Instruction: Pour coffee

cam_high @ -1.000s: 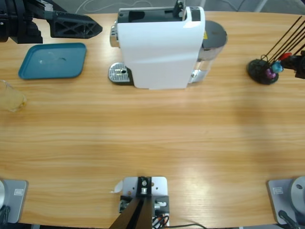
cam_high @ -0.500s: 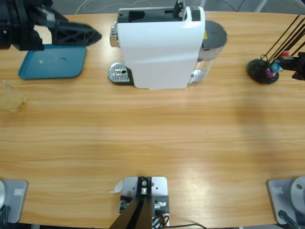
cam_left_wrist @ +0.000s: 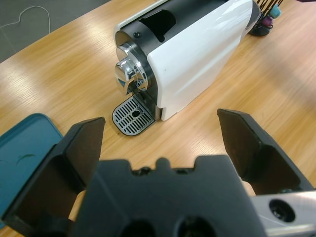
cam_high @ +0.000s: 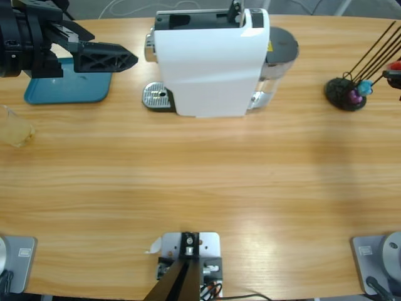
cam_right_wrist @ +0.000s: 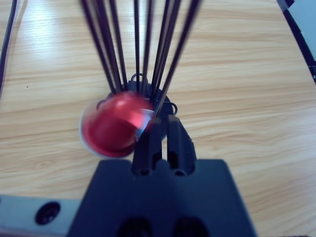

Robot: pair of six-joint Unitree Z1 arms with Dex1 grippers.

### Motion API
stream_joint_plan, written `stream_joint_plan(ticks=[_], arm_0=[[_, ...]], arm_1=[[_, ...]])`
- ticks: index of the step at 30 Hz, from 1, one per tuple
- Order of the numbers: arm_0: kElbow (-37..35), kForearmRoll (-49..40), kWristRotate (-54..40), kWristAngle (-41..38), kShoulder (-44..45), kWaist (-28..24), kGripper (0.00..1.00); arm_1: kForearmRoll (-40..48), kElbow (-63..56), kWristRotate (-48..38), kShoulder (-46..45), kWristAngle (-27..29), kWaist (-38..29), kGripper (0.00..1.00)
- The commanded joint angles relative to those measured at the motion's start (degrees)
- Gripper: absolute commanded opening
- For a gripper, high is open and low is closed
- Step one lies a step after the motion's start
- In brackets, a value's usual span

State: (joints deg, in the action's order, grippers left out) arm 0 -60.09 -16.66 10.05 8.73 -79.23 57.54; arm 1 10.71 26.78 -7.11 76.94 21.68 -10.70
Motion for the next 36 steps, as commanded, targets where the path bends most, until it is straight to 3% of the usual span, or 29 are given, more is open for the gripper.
stream_joint_plan(ticks=[1,4,5,6,7,8,10,13,17,20,24,26,31,36], arm_0=[[2.36,0.78,0.76,-0.65,-0.52,0.65,1.000],[2.28,0.83,0.76,-0.65,-0.66,0.77,1.000],[2.35,0.83,0.76,-0.65,-0.66,0.79,1.000],[2.38,0.83,0.76,-0.58,-0.66,0.79,1.000],[2.43,0.83,0.76,-0.63,-0.71,0.79,1.000],[2.43,0.83,0.76,-0.61,-0.85,0.82,1.000],[2.43,0.99,0.76,-0.65,-1.22,0.86,1.000],[2.29,1.50,0.76,-0.65,-1.54,1.18,1.000],[2.33,1.50,0.76,-0.59,-1.10,1.18,1.000],[2.35,1.45,0.76,-0.63,-0.92,1.23,1.000],[2.24,1.49,0.81,-0.58,-0.92,1.51,1.000],[2.17,1.52,1.22,-0.58,-1.01,1.69,1.000],[2.12,1.45,1.38,-0.56,-0.84,2.30,1.000],[2.52,1.36,1.38,-0.47,0.08,2.39,1.000]], arm_1=[[-3.23,2.79,-0.04,-2.32,0.89,-0.41,0.000],[-4.37,2.81,0.06,-2.64,0.70,-0.46,0.000],[-6.00,3.28,-0.08,-3.15,-0.06,-0.46,0.110],[-8.48,3.97,-0.52,-3.62,-1.57,-0.97,0.481],[-10.63,4.25,-1.29,-4.27,-2.38,-2.38,0.775],[-12.77,4.25,-2.68,-5.13,-2.34,-4.01,0.889],[-14.55,4.16,-5.70,-6.28,-2.17,-5.35,0.973],[-14.84,4.16,-6.69,-6.22,-3.87,-7.12,0.991],[-13.47,4.23,-4.12,-3.71,-13.72,-10.36,0.987],[-13.30,5.46,-2.12,0.32,-15.51,-14.45,0.987],[-22.70,11.37,-17.52,-0.07,-15.39,-17.60,0.988],[-27.82,16.19,-24.67,0.40,-15.63,-22.48,0.991],[-29.79,17.79,-29.15,4.32,-18.73,-29.08,0.982],[-32.35,17.66,-29.70,1.88,-21.05,-31.45,0.987]])
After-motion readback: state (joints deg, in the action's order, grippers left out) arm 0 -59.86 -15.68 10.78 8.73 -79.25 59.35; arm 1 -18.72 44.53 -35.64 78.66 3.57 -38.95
